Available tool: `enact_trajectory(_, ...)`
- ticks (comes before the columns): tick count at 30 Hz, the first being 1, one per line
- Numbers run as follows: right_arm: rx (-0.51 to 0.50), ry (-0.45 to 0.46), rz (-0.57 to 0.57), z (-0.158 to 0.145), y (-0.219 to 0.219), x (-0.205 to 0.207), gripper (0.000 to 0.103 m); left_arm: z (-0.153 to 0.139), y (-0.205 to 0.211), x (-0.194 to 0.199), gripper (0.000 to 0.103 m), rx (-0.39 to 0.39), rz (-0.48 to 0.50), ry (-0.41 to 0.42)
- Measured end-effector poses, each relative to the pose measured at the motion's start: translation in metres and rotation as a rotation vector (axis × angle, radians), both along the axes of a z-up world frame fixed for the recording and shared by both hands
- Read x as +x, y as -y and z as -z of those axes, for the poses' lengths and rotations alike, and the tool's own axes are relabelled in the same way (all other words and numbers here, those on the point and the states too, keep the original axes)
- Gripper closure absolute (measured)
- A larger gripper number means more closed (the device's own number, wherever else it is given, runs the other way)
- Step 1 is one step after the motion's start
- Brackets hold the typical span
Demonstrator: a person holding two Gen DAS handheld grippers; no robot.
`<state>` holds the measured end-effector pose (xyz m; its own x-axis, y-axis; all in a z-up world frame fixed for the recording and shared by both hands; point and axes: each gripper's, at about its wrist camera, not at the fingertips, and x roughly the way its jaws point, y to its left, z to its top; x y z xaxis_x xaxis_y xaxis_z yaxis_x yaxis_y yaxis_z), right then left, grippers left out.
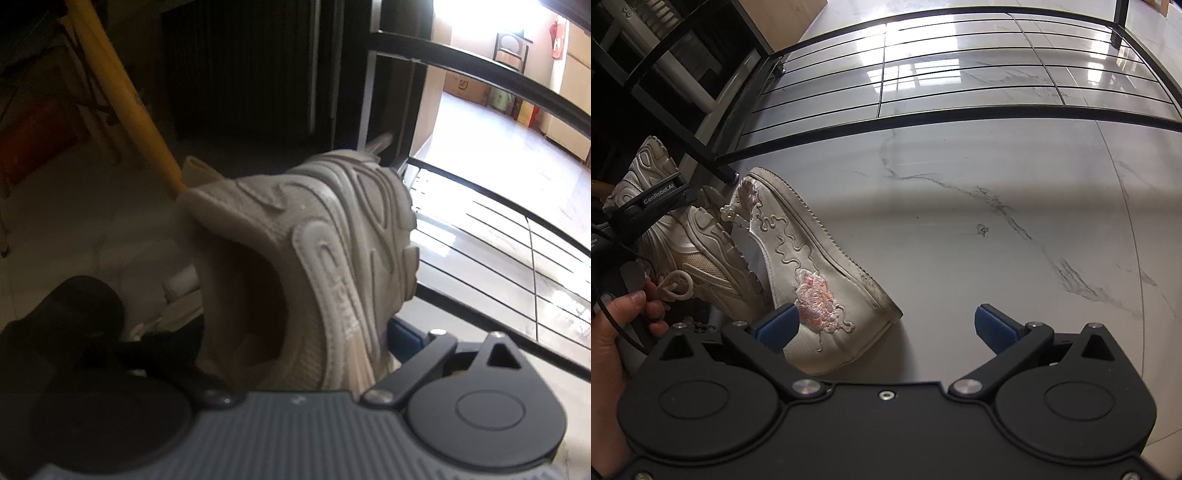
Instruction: Organize scattered shoes
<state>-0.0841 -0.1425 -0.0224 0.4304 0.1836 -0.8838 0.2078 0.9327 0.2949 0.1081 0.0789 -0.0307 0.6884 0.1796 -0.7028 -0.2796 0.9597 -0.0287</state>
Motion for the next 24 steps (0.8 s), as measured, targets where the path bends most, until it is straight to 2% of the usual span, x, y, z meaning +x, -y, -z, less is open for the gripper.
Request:
enact_trajectory(10,-0.015,-0.017,0.012,0.005,0.002,0.005,0.0,-0.001,-0.001,-0.007,0.01,-0.03,-0.049,0.014)
enact_trajectory(13,-0.012,-0.021,0.019,0.007,0.004,0.005,0.0,-0.003,-0.001,-0.021,0.01,-0.042,-0.056,0.021)
enact_trajectory(16,-0.008,-0.023,0.025,0.008,0.005,0.005,0.0,0.008,0.001,-0.007,0.011,-0.051,-0.059,0.036)
enact_trajectory(24,-0.001,-0.028,0.039,0.01,0.007,0.005,0.0,-0.007,0.014,-0.027,0.011,-0.036,-0.035,0.095)
